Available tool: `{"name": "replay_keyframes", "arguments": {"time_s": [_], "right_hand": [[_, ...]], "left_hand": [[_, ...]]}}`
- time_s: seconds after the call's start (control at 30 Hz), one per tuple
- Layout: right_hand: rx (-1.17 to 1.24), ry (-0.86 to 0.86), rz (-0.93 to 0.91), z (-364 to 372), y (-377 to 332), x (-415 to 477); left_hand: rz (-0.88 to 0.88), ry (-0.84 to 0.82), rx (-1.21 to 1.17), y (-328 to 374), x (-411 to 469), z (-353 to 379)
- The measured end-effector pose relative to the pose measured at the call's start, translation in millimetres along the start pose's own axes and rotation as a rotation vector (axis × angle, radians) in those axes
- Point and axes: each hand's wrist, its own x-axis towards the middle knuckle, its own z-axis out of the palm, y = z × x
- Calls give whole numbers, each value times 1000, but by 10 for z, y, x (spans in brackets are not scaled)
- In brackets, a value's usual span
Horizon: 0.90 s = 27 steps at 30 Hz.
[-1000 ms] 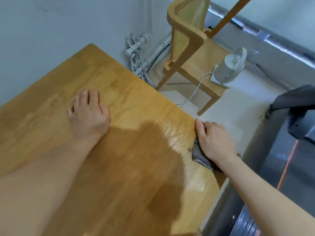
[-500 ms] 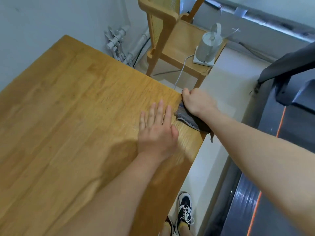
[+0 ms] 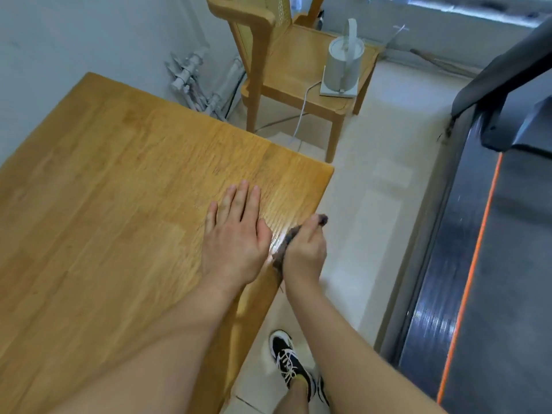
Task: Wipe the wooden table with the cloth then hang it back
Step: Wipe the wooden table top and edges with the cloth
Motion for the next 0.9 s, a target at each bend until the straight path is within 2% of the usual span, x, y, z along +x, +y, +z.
{"name": "replay_keyframes", "arguments": {"time_s": [0.13, 0.23, 0.37, 0.47, 0.6, 0.77, 0.9], "right_hand": [[-61, -84, -132, -50, 338, -495], [-65, -48, -168, 3, 108, -33], [-97, 29, -35, 28, -605, 808], [-124, 53, -63, 22, -711, 875], [-131, 63, -66, 74, -431, 454], [-182, 19, -44, 75, 232, -598], [-207, 28, -198, 84, 819, -1490]], "left_hand": [[7, 5, 7, 39, -11, -12], [9, 15, 0, 27, 12, -15], [2, 19, -17, -3, 16, 3], [6, 30, -29, -35, 28, 22], [10, 32, -55, -57, 34, 30], [46, -2, -117, -72, 23, 27], [194, -51, -134, -332, -523, -5]]}}
